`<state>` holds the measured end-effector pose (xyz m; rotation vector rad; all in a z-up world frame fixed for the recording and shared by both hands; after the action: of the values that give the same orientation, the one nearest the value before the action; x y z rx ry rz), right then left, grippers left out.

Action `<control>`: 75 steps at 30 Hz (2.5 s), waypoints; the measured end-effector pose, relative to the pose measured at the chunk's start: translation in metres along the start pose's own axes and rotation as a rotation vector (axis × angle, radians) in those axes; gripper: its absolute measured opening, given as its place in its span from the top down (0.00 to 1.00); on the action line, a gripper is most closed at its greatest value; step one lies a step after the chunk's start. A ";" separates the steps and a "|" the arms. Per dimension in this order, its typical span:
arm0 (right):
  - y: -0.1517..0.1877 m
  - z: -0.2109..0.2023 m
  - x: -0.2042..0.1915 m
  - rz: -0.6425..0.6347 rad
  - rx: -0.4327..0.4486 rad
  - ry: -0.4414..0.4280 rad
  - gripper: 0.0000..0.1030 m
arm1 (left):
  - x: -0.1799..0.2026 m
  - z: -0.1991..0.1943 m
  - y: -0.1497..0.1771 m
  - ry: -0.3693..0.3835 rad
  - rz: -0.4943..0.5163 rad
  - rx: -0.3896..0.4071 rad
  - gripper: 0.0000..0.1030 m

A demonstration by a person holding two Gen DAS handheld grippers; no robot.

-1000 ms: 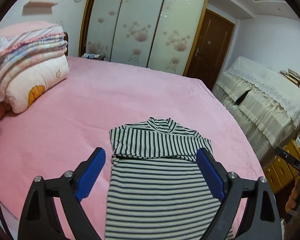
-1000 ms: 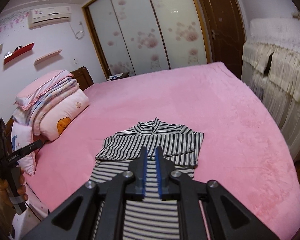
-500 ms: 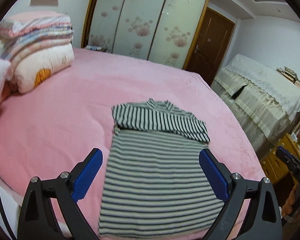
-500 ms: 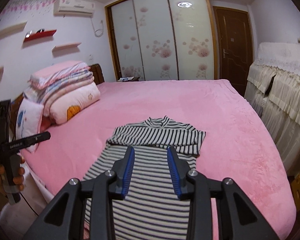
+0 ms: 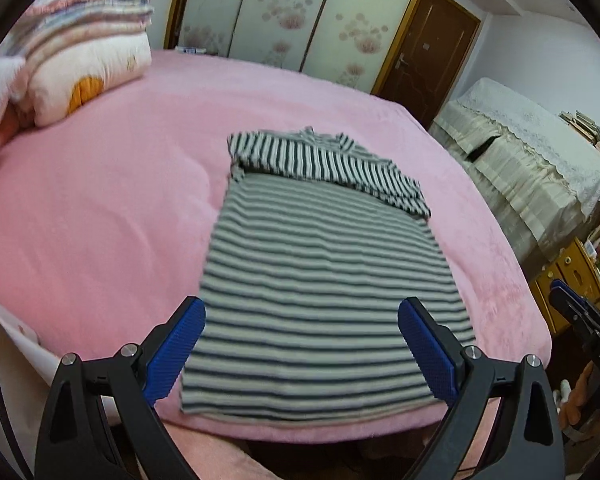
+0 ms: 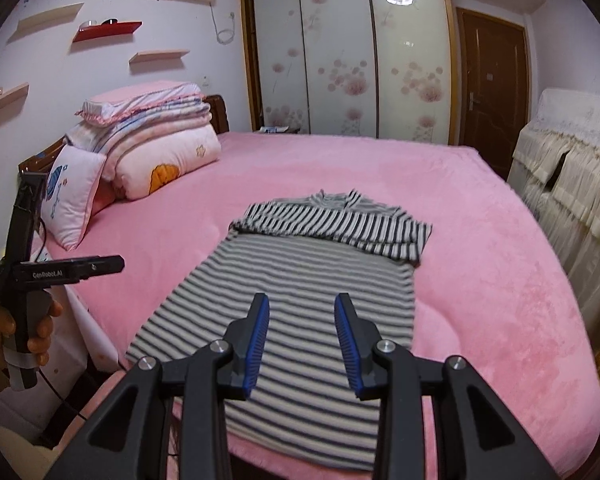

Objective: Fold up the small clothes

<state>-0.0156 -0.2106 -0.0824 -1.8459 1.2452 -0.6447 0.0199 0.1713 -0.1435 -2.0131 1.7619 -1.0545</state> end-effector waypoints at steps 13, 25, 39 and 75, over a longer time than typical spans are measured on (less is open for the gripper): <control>0.080 0.044 0.030 0.180 -0.243 -0.001 0.67 | -0.060 0.061 0.065 -0.092 -0.040 -0.169 0.06; 0.132 0.061 0.059 0.234 -0.367 0.051 0.67 | -0.102 0.092 0.077 -0.073 -0.105 -0.250 0.06; 0.159 0.071 0.096 0.380 -0.402 0.042 0.67 | -0.133 0.114 0.093 0.008 -0.198 -0.318 0.14; 0.148 0.061 0.100 0.475 -0.303 -0.177 0.94 | -0.138 0.104 0.085 0.149 -0.353 -0.376 0.93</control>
<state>-0.0065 -0.3118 -0.2414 -1.7003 1.6497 -0.0329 0.0258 0.2546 -0.3169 -2.6129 1.8312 -1.0538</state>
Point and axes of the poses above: each gripper's, at about its wrist camera, not at the fingertips, and z roughly the way its jaws point, x to its right, y to its underside, the point moved 1 cm from there along z, roughly the way its jaws point, and after that the axes turned 5 degrees about -z, right-handed, at the moved point
